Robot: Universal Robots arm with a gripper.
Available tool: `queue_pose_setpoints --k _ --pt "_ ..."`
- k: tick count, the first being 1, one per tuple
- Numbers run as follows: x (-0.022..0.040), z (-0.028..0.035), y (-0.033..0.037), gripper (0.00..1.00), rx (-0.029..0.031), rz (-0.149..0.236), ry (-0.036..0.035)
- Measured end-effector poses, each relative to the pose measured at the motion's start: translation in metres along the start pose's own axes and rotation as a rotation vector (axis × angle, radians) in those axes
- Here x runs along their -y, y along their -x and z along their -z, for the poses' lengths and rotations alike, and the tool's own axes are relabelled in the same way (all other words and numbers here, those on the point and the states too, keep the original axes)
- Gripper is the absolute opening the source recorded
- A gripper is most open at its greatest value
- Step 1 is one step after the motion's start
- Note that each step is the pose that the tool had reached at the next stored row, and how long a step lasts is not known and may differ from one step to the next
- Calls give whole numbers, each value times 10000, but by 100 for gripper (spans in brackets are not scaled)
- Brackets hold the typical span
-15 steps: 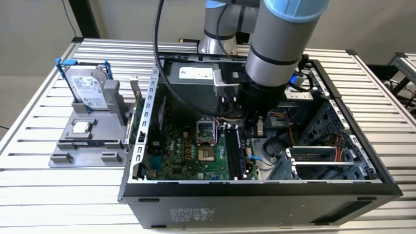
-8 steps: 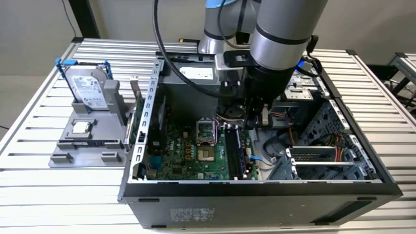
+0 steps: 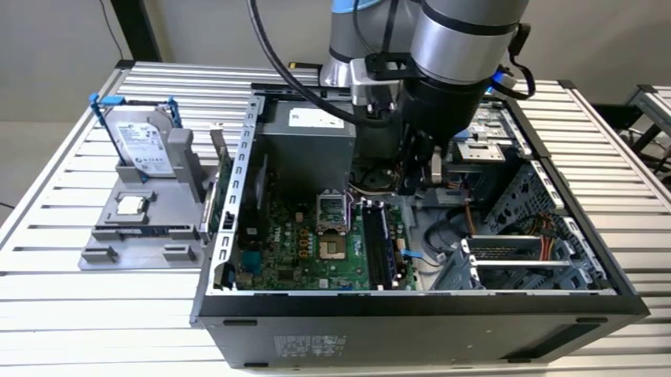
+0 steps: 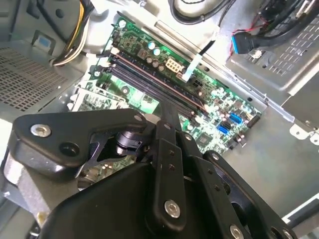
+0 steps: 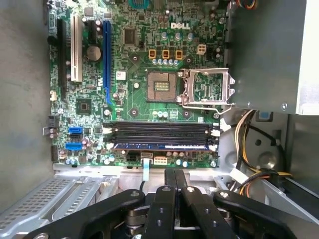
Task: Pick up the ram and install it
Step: 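Press down the ram until it locks into place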
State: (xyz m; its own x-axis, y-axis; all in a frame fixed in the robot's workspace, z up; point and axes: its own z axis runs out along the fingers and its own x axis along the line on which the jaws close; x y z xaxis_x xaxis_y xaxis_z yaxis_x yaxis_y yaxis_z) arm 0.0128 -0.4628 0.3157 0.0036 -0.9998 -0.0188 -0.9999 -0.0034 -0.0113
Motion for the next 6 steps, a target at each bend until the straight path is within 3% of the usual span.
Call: queue_pose_setpoints --k 6 --pt "0 11 0 0 -3 0 1"
